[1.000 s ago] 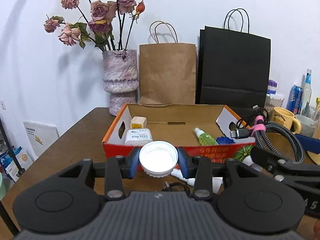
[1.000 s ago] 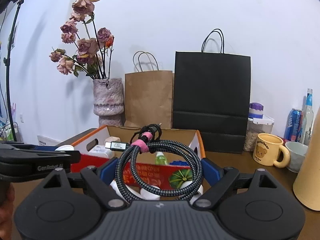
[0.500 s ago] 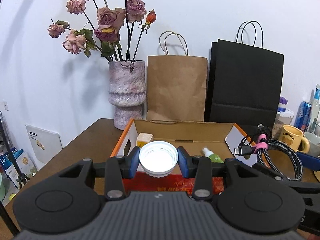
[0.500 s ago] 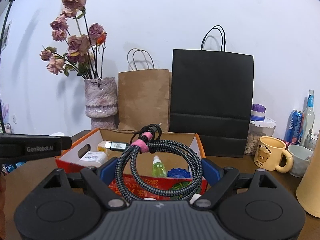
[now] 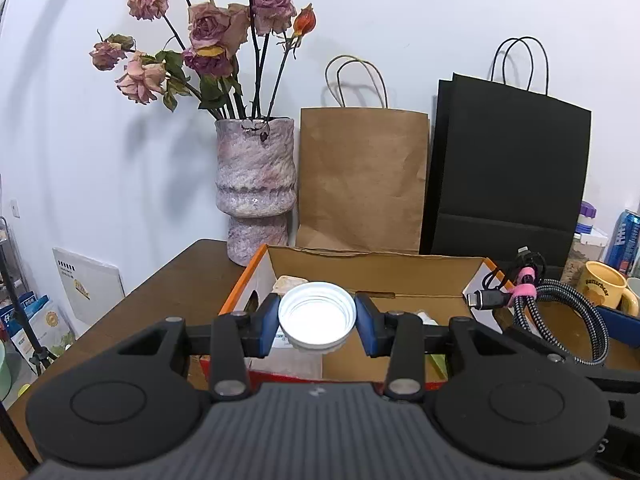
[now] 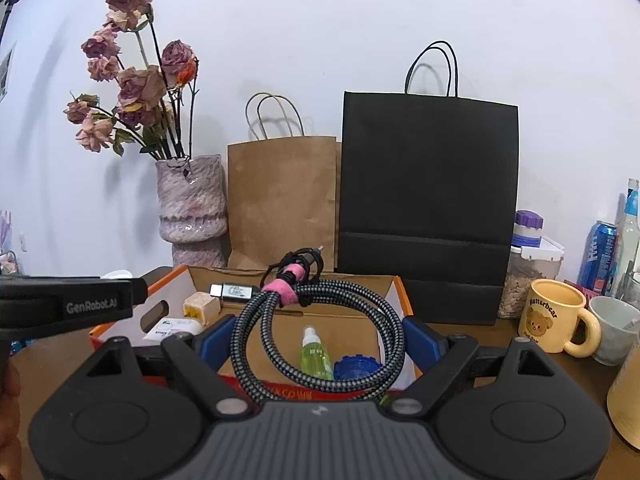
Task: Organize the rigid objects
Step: 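Carry the cable and lid into the red box and open both tools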
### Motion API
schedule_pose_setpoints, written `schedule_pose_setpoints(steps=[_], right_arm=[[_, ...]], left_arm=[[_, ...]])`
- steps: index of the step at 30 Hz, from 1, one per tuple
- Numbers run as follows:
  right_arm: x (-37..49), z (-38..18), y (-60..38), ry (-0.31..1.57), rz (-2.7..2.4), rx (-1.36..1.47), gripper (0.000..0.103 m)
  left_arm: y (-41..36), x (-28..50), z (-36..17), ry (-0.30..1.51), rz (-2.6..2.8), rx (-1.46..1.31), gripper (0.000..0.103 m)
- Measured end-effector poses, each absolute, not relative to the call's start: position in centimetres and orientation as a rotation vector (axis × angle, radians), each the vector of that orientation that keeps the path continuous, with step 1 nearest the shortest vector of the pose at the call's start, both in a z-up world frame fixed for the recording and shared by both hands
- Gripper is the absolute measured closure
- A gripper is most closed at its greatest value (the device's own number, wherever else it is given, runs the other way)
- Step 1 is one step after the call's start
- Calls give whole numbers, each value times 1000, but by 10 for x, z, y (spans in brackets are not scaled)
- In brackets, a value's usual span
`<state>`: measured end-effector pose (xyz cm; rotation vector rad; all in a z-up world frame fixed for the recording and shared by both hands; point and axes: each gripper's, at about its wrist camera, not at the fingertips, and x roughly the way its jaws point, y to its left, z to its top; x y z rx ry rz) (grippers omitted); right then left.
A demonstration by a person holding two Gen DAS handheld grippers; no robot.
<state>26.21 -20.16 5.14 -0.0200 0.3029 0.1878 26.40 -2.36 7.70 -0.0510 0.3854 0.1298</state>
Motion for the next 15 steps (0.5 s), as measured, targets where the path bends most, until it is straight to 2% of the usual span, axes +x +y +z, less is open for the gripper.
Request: schedule_pose_setpoints(steps=[15], right_arm=[[325,43,-188,327,190,-30,16]], left_arm=[[-14,321,69,400,176,-53,62]])
